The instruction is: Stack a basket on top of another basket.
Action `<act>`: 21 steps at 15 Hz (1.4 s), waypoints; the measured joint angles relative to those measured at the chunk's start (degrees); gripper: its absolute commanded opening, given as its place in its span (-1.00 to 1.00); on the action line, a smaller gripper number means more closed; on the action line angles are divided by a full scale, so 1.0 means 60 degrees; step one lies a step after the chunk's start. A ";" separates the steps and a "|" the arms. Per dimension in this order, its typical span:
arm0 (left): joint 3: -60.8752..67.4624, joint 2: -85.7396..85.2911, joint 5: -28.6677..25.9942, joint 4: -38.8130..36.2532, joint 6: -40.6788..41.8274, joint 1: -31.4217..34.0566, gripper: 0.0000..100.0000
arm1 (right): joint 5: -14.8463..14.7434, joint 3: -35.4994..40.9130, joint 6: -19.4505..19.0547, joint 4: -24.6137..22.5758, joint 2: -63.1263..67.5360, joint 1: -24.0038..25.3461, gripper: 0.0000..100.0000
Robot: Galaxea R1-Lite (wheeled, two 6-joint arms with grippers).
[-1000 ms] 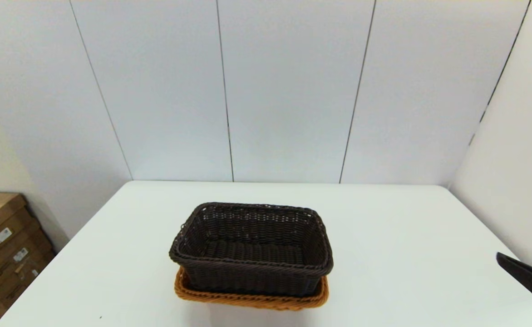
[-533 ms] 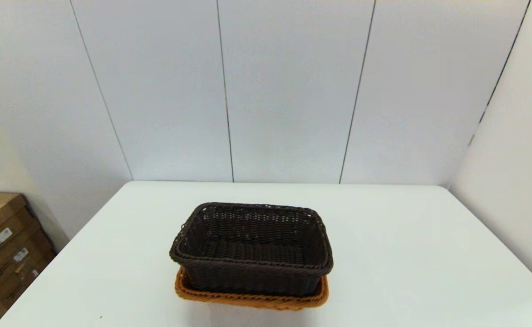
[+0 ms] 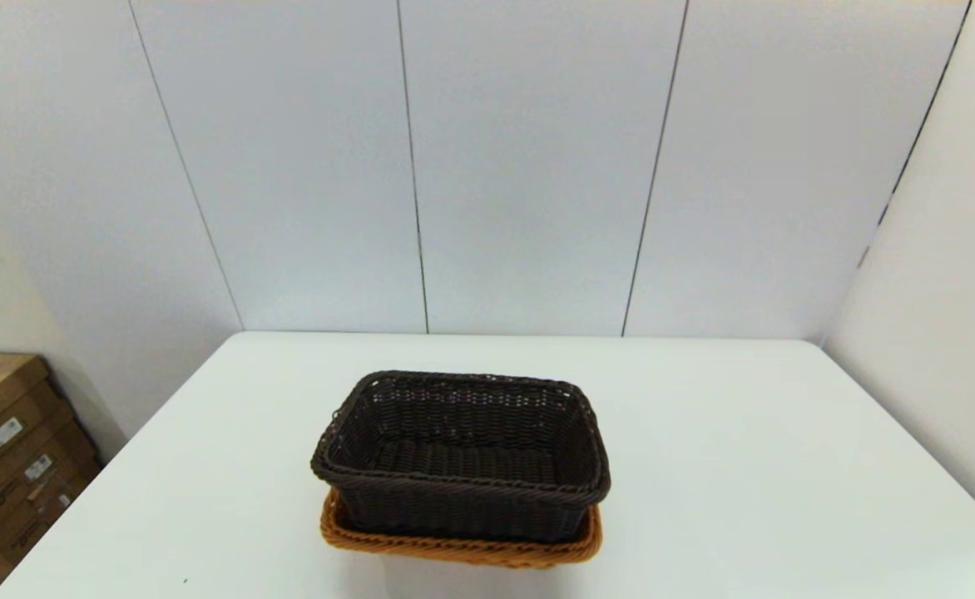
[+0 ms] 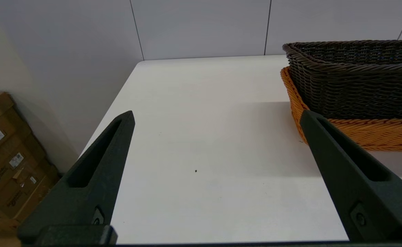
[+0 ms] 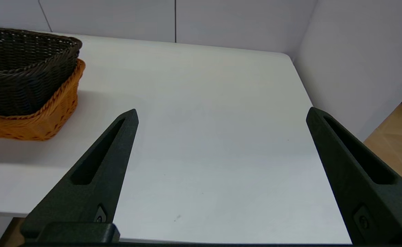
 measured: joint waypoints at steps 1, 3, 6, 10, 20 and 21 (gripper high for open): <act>0.0000 0.0000 -0.0004 -0.0002 0.0000 0.0000 1.00 | 0.0022 0.0132 0.0004 -0.0030 -0.0191 -0.0022 1.00; 0.0000 0.0000 0.0000 0.0000 -0.0006 0.0000 1.00 | 0.0047 0.0445 0.0083 -0.0114 -0.0577 -0.0055 1.00; 0.0000 0.0000 0.0000 0.0000 -0.0002 0.0000 1.00 | 0.0095 0.1136 0.0110 -0.0331 -0.1069 -0.0061 1.00; 0.0000 0.0000 -0.0004 0.0000 -0.0006 0.0000 1.00 | 0.0102 0.1906 0.0004 -0.1050 -0.1280 -0.0061 1.00; 0.0000 0.0000 -0.0008 -0.0002 0.0004 0.0000 1.00 | 0.0512 0.2721 0.0059 -0.1701 -0.1296 -0.0061 1.00; 0.0000 0.0000 -0.0004 0.0004 -0.0002 0.0000 1.00 | 0.0484 0.2721 0.0077 -0.1705 -0.1296 -0.0061 1.00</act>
